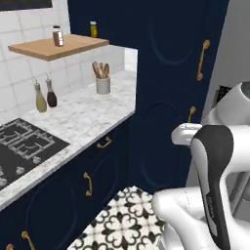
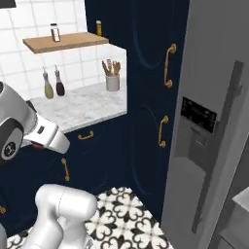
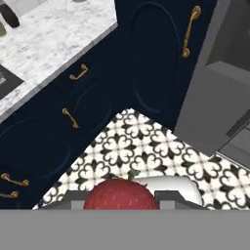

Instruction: Take the strawberry from the fridge and place it on top of the pancake, located on the dining counter.

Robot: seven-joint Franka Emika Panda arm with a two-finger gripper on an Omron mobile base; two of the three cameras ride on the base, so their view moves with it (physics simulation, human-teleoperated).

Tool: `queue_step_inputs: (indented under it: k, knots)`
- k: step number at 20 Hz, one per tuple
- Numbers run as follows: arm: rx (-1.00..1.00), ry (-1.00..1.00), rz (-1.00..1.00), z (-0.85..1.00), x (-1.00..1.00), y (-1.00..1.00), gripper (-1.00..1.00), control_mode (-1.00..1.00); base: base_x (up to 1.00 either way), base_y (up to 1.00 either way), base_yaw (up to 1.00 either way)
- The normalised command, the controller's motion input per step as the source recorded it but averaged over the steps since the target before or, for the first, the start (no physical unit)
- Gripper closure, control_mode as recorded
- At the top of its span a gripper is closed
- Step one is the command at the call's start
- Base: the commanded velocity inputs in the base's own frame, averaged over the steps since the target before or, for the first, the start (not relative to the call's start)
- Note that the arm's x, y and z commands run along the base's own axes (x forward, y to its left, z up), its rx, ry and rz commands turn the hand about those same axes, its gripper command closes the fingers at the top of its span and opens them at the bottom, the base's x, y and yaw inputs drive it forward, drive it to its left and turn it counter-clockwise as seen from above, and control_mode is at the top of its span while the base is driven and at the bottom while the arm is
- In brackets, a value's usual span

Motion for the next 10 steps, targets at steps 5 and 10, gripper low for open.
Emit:
queue_step_inputs:
  k: [5, 10]
  knots:
    - [0.00, 0.00, 0.00, 0.00, 0.00, 0.00, 1.00, 1.00, -0.10, 0.03, 1.00]
    - [0.00, 0.00, 0.00, 0.00, 0.00, 0.00, 1.00, 1.00, -0.08, 0.00, 1.00]
